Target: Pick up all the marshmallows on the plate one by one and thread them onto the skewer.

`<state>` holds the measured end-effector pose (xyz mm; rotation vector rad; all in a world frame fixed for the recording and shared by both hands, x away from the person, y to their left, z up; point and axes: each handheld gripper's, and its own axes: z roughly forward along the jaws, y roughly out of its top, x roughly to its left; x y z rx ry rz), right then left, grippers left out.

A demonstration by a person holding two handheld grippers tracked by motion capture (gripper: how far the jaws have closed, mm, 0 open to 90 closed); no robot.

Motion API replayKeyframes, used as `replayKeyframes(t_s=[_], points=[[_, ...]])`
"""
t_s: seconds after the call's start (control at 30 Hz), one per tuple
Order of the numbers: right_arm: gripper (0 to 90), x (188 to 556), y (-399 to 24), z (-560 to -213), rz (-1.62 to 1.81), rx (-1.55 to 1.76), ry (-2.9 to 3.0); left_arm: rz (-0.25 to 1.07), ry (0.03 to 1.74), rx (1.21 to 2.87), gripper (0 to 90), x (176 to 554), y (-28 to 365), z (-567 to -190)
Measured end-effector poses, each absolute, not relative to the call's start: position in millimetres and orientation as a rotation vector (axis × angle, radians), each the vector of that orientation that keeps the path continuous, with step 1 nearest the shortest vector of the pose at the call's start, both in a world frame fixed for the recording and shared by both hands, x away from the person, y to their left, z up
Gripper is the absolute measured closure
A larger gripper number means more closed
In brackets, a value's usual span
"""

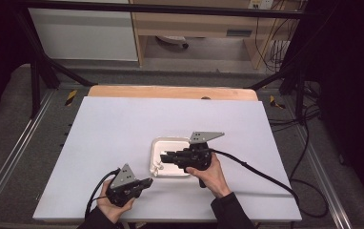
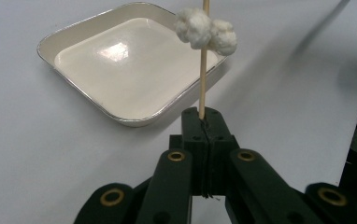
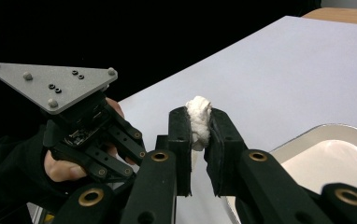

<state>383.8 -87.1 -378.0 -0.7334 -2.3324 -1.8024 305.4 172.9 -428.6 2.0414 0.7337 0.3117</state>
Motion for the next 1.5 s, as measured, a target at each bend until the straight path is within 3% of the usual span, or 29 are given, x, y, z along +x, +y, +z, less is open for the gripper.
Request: replayKeyframes(t_s=[1.2, 1.33, 1.5], points=[[80.6, 382.2, -81.2, -388.9, -1.756, -0.692, -2.361, 0.311, 0.718, 2.02, 89.1, 307.8, 171.2, -423.7], [76.6, 381.5, -82.6, -386.1, -1.767, -0.709, -2.357, 0.313, 0.715, 2.006, 89.1, 307.4, 172.1, -423.1], [63.5, 380.7, -87.4, -379.3, -1.795, -0.742, -2.386, 0.312, 0.752, 2.0, 89.1, 309.9, 175.8, -425.4]])
